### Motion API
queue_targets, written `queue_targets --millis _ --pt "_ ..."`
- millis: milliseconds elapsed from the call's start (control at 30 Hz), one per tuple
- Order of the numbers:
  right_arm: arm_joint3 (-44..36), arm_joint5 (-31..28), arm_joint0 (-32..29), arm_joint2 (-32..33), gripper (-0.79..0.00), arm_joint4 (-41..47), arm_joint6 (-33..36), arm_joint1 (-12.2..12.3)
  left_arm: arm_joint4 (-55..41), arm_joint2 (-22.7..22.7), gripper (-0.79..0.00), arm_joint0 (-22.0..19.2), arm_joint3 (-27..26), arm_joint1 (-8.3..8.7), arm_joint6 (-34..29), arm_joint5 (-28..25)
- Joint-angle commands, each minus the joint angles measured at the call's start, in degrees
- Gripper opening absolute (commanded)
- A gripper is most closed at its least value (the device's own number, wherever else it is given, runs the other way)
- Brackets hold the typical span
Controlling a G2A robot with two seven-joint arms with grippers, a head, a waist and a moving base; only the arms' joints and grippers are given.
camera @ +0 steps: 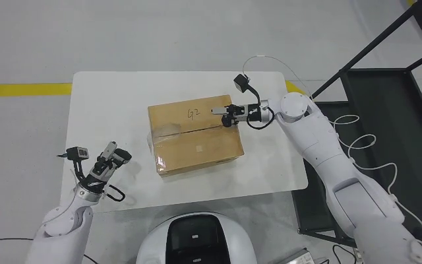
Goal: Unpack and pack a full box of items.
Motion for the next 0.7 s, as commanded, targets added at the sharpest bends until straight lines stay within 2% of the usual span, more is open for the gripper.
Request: queue_targets --millis 0,267,500,667 --pt "0.00 0.00 0.00 0.00 0.000 0.00 0.00 0.00 -0.15 1.76 0.000 -2.04 1.79 -0.26 -0.10 1.35" --pt "0.00 0.00 0.00 0.00 0.000 0.00 0.00 0.00 -0.92 5.52 0.000 -6.73 5.22 -1.02 -0.28 1.67" --pt "0.00 0.00 0.00 0.00 0.000 0.00 0.00 0.00 -0.02 7.34 0.000 -8.10 3.04 -1.35 -0.01 3.23" --pt "0.00 0.00 0.00 0.00 0.000 0.00 0.00 0.00 -0.41 6.91 0.000 -6.82 -0.34 -1.20 -1.62 2.59"
